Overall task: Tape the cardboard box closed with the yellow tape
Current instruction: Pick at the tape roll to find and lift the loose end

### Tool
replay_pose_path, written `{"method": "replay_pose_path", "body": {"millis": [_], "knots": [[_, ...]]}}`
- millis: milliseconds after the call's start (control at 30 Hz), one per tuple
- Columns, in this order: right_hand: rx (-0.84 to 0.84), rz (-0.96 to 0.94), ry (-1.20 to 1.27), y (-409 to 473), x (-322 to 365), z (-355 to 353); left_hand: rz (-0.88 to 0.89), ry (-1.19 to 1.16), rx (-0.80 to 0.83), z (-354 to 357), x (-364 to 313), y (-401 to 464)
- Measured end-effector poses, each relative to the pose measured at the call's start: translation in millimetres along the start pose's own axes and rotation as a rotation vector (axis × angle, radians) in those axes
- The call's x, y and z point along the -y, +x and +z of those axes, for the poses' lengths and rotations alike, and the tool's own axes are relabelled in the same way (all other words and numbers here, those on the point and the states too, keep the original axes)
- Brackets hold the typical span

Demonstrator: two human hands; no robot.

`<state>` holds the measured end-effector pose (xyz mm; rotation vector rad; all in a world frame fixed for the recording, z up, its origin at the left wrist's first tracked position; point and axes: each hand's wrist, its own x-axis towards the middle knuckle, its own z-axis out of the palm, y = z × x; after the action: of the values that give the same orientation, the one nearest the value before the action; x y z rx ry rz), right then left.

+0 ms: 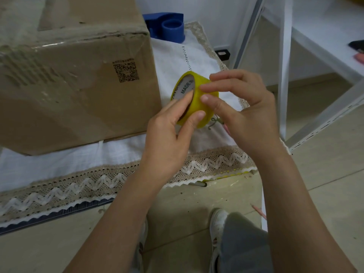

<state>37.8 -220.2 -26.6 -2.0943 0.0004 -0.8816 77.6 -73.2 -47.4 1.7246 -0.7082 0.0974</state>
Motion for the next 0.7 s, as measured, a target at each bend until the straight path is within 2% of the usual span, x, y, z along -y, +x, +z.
{"method": "replay_pose_path", "body": {"millis": [267, 467, 700], "knots": [[-0.051, -0.156, -0.199, -0.3, -2.0, 8.9, 0.018, 0.146, 0.015, -2.4, 3.8, 1.7], [-0.034, -0.090, -0.198, -2.3, -7.3, 16.1, -0.078, 0.097, -0.077, -2.2, 1.9, 0.1], [-0.108, -0.075, -0.129, -5.0, 3.2, 16.8, -0.195, -0.006, -0.217, -3.2, 4.5, 5.7]]}}
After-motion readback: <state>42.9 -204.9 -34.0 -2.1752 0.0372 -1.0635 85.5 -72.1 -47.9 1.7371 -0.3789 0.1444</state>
